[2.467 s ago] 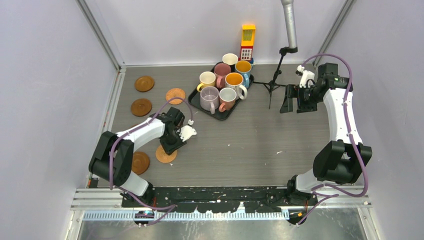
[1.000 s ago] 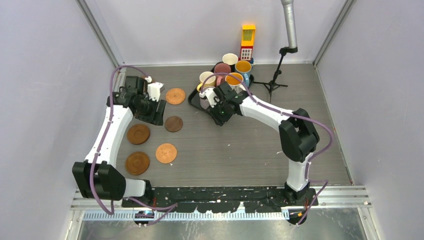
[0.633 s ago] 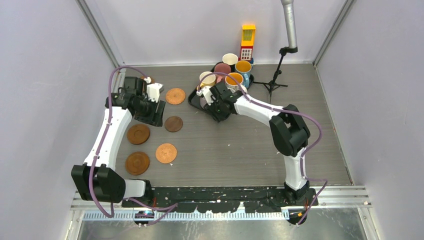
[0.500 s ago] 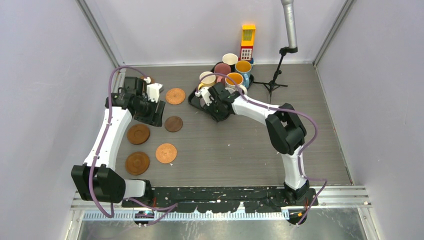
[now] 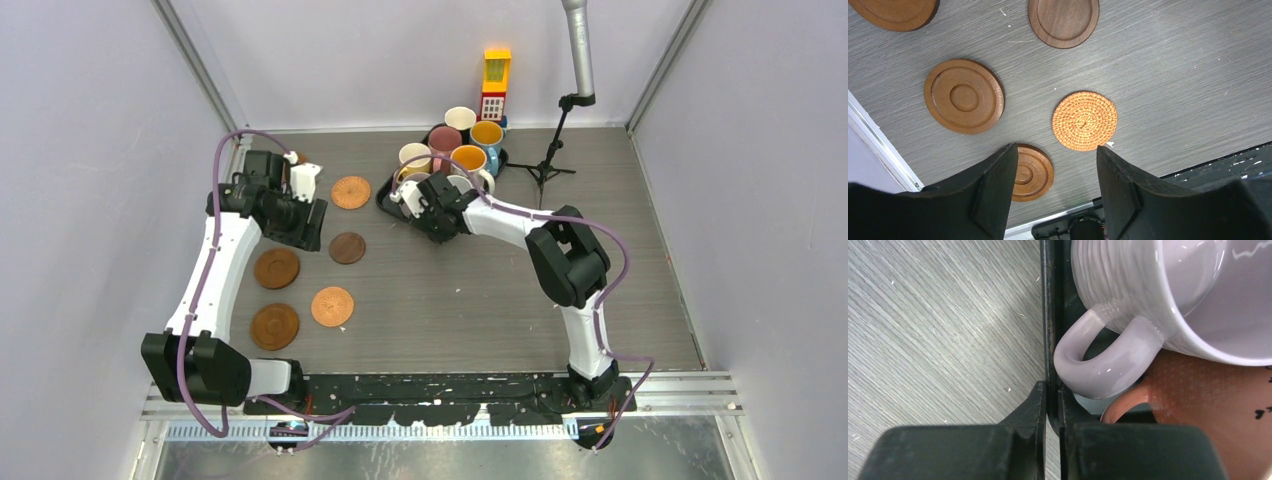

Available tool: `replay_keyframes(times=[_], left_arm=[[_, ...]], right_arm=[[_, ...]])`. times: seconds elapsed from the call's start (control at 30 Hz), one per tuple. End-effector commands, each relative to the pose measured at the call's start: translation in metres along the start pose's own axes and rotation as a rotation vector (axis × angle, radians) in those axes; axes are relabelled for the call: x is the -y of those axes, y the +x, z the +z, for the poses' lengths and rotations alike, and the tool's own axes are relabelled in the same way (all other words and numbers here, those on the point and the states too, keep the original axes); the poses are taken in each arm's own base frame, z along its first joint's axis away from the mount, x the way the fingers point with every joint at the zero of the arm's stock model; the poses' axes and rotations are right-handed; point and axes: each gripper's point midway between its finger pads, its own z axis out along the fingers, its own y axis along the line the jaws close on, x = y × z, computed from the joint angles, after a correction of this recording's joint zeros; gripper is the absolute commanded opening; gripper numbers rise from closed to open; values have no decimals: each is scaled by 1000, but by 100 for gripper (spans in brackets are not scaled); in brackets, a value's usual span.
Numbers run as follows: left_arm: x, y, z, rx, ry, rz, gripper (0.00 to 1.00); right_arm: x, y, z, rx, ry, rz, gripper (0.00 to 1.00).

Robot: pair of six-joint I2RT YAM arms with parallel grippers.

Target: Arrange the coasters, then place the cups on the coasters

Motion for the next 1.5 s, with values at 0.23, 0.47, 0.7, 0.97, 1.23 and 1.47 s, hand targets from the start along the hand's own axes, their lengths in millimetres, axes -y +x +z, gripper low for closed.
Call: replay_keyframes(times=[0.23,0.47,0.7,0.97,1.23,1.47], left_arm=[[-3,-21,-18,77,-16,-31,61],[-3,-29,-14,85,-5,-35,61],[-4,-36,-9,85,17,-60,61],[-3,-39,-5,83,33,-72,61],[0,-31,0,66,56,-71,61],[0,-29,2,58,64,-66,61]], right_arm=[[-43,40,-26,-29,-122,-142,0],[-74,72,-44,-57,-234,-269,0],[-105,101,-60,-89,-359,-420,0],[-141,132,-80,-100,-463,-620,0],[-169,156,-97,-141,-508,-715,0],[-175,162,-111,-183,-498,-655,0]])
